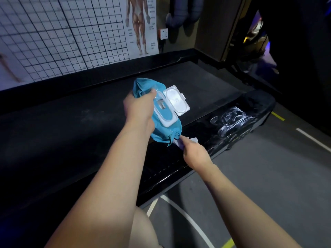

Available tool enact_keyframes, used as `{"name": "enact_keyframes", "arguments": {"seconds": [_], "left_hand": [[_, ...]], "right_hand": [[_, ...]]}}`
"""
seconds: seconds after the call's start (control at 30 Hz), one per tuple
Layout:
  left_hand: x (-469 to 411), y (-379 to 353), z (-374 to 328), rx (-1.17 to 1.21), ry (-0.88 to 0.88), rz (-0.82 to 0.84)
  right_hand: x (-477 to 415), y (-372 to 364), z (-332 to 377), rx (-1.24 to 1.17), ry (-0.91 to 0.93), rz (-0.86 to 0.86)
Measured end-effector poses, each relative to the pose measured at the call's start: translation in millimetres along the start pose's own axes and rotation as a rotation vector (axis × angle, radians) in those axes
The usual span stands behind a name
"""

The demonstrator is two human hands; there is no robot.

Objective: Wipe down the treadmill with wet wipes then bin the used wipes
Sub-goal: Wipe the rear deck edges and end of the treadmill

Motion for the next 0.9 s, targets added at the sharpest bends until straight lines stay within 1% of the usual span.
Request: {"name": "enact_keyframes", "arguments": {"seconds": [0.07,0.17,0.23,0.33,0.4,0.47,0.57,0.67,0.8,0.9], "left_hand": [[-0.4,-1.0,-1.1,0.001,-0.001,0.003],[-0.4,-3.0,-1.7,0.003,0.003,0.014],[0.4,-5.3,-2.0,-0.002,0.001,0.032],[0.6,-7.3,-1.0,-0.022,-0.006,0.050],[1.1,-8.0,0.6,-0.027,0.001,0.052],[2.4,-8.7,2.4,-0.027,0.009,0.051],[3.8,-8.8,4.8,-0.041,0.008,0.045],[6.5,-8.8,12.8,-0.069,0.015,0.031],[19.4,-22.9,33.3,-0.091,0.113,0.044],[28.1,-42.4,37.5,-0.084,0.151,0.084]], "right_hand": [[7.7,4.2,-7.6,0.032,-0.040,-0.049],[30.6,11.8,-34.1,0.006,-0.190,-0.192],[54.2,10.1,-44.0,-0.113,-0.230,-0.278],[82.7,-6.7,-37.0,-0.340,-0.253,-0.369],[91.1,-17.5,-27.6,-0.445,-0.328,-0.444],[91.2,-25.5,-19.2,-0.544,-0.420,-0.485],[89.4,-34.4,-21.8,-0.674,-0.597,-0.475],[87.0,-37.6,-33.2,-0.760,-0.699,-0.468],[78.7,-49.4,-43.2,-0.886,-0.816,-0.347],[73.2,-53.9,-40.4,-0.944,-0.884,-0.255]]}}
Point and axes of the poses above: each hand's wrist, its own x-axis away from the middle knuckle, its own y-axis out of the back of the hand, z = x × y, the point moved 9 cm from there along -x, towards the middle knuckle, and after that the axes turned 4 degrees about x, right-handed, at the moved point
